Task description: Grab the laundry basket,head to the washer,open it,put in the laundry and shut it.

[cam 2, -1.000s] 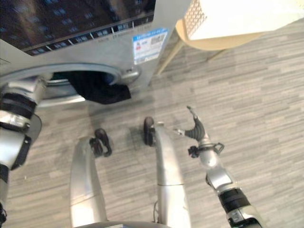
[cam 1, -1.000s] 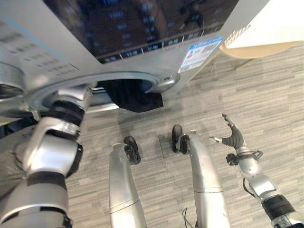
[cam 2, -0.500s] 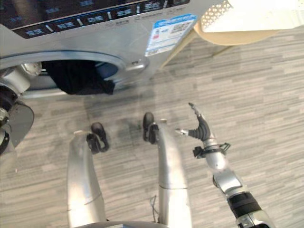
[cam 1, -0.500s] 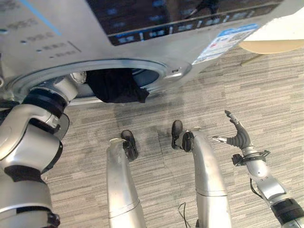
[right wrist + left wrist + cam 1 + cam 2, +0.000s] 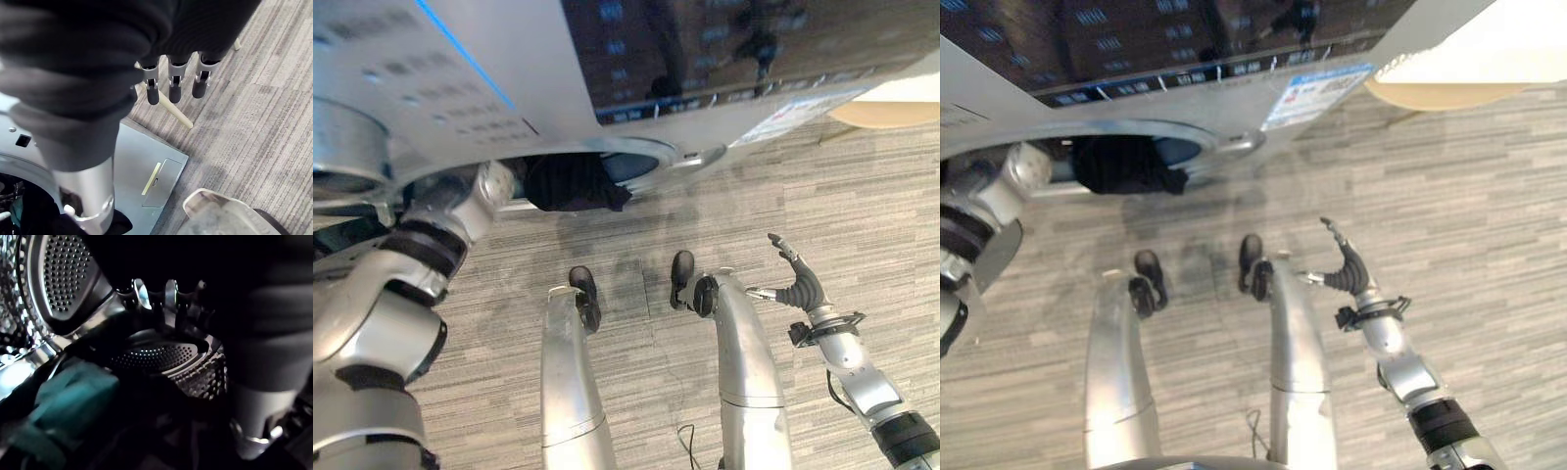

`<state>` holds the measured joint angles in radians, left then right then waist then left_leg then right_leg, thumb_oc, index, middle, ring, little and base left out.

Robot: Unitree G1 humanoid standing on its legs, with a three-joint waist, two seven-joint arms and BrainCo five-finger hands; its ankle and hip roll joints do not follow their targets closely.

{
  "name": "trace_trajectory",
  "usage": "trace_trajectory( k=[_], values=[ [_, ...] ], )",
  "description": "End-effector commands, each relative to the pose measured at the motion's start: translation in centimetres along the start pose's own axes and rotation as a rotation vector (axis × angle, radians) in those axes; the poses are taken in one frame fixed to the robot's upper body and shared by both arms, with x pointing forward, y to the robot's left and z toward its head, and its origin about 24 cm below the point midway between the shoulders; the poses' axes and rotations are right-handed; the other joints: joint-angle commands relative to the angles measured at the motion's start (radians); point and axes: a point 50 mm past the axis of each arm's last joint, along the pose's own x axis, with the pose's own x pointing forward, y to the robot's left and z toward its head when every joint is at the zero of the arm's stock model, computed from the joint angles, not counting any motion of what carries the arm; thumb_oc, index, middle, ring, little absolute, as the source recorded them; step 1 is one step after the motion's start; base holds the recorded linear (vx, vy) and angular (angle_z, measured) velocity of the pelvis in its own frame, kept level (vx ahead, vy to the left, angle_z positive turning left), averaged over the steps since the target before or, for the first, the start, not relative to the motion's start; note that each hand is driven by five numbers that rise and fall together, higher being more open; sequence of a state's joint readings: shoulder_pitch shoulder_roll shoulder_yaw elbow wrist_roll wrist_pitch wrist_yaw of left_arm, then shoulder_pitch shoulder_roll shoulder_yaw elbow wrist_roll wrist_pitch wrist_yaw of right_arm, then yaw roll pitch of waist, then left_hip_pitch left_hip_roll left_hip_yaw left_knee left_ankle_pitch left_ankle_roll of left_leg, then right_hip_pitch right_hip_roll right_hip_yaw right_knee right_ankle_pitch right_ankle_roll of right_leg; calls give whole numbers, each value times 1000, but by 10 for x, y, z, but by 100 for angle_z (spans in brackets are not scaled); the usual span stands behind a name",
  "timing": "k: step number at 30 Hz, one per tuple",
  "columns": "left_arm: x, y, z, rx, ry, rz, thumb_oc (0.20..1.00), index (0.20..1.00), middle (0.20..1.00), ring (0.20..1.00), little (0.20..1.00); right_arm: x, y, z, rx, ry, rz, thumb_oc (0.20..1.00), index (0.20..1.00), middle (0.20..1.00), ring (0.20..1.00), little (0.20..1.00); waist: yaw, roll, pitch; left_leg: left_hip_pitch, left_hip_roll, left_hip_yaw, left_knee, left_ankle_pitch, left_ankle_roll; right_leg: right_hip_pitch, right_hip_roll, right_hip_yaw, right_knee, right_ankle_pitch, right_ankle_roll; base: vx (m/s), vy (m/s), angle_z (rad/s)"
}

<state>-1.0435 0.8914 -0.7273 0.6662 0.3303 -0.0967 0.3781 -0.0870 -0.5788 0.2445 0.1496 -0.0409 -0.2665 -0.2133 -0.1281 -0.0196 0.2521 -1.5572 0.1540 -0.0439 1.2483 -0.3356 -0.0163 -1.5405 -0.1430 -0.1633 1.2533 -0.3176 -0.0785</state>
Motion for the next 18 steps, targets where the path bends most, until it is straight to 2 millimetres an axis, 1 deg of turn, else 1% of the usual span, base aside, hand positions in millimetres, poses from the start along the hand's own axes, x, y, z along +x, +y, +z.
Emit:
trace_trajectory(
  k=[1, 3, 5, 6, 7, 8, 10, 11, 13, 15, 16, 17, 18],
  values=[
    [-7, 2, 0, 5, -37, 7, 1000, 1000, 1000, 1000, 1000, -1, -10, 16, -42, -95, -17, 1000, 1000, 1000, 1000, 1000, 12, 20, -29, 9, -45, 0, 33, -64, 101, 110, 38, 17, -129, 2, 63, -16, 41, 7],
    [-14, -15, 8, 39, -78, -48, 1000, 1000, 1000, 1000, 1000, 3, -14, 18, -55, -103, -34, 1000, 1000, 1000, 1000, 1000, 15, 19, -29, 6, -48, 3, 29, -64, 101, 105, 35, 21, -130, 1, 63, -5, 41, 9],
    [-23, -39, 16, 92, -106, -121, 1000, 1000, 1000, 1000, 1000, 7, -15, 22, -61, -122, -44, 1000, 1000, 1000, 1000, 1000, 18, 17, -24, 2, -49, 4, 36, -68, 102, 97, 36, 26, -123, -1, 63, 9, 41, 8],
    [-25, -47, 20, 117, -117, -144, 1000, 1000, 1000, 1000, 1000, 9, -15, 23, -66, -129, -45, 1000, 1000, 1000, 1000, 1000, 18, 16, -24, -2, -50, 4, 40, -69, 102, 94, 36, 29, -121, -1, 63, 12, 19, 8],
    [-25, -48, 20, 118, -118, -144, 1000, 1000, 1000, 1000, 1000, 9, -15, 23, -66, -129, -46, 1000, 1000, 1000, 1000, 1000, 19, 16, -25, -3, -49, 4, 41, -69, 102, 93, 36, 29, -120, -2, 63, 18, 39, 5],
    [-27, -67, 28, 205, -134, -198, 1000, 1000, 1000, 1000, 1000, 14, -14, 27, -73, -149, -49, 1000, 1000, 1000, 1000, 1000, 18, 14, -22, -10, -50, 2, 48, -72, 104, 85, 36, 34, -111, -3, 64, 13, 42, 4],
    [-29, -83, 32, 264, -129, -264, 1000, 1000, 1000, 1000, 1000, 18, -11, 32, -69, -173, -39, 1000, 1000, 1000, 1000, 1000, 12, 9, -16, -11, -47, 1, 51, -75, 104, 84, 36, 39, -107, -4, 64, 6, 25, 0],
    [-30, -92, 31, 283, -100, -304, 1000, 1000, 1000, 1000, 1000, 19, -11, 34, -67, -179, -36, 1000, 1000, 1000, 1000, 1000, 9, 5, -11, -12, -47, 2, 53, -76, 104, 83, 36, 42, -104, -4, 63, -3, 19, -4],
    [-27, -102, 33, 323, -73, -358, 1000, 1000, 1000, 1000, 1000, 22, -9, 37, -71, -192, -21, 1000, 1000, 1000, 1000, 1000, 5, -1, -1, -12, -45, 2, 57, -78, 104, 79, 37, 47, -98, -3, 63, 0, 0, 0],
    [-23, -103, 35, 336, -64, -372, 1000, 1000, 1000, 1000, 1000, 23, -10, 39, -72, -201, -10, 1000, 1000, 1000, 1000, 1000, 1, -7, 6, -12, -43, 3, 60, -80, 105, 77, 37, 49, -92, 0, 63, 0, 0, 0],
    [-22, -103, 36, 337, -64, -371, 896, 896, 896, 896, 896, 23, -10, 39, -72, -201, -11, 1000, 1000, 1000, 1000, 1000, 2, -7, 7, -12, -43, 3, 61, -80, 105, 77, 37, 49, -92, 0, 63, 0, 0, 0],
    [-19, -101, 36, 324, -49, -362, 200, 200, 200, 200, 200, 23, -11, 42, -71, -213, -4, 1000, 1000, 1000, 1000, 1000, -1, -11, 12, -12, -41, 3, 63, -80, 105, 74, 38, 51, -89, 2, 63, 0, 0, 0],
    [-16, -98, 36, 305, -38, -345, 200, 200, 200, 200, 200, 23, -12, 42, -70, -217, -4, 1000, 1000, 1000, 1000, 1000, -1, -11, 14, -12, -40, 3, 64, -80, 105, 73, 39, 51, -87, 3, 64, 0, 0, 0]
  ],
)
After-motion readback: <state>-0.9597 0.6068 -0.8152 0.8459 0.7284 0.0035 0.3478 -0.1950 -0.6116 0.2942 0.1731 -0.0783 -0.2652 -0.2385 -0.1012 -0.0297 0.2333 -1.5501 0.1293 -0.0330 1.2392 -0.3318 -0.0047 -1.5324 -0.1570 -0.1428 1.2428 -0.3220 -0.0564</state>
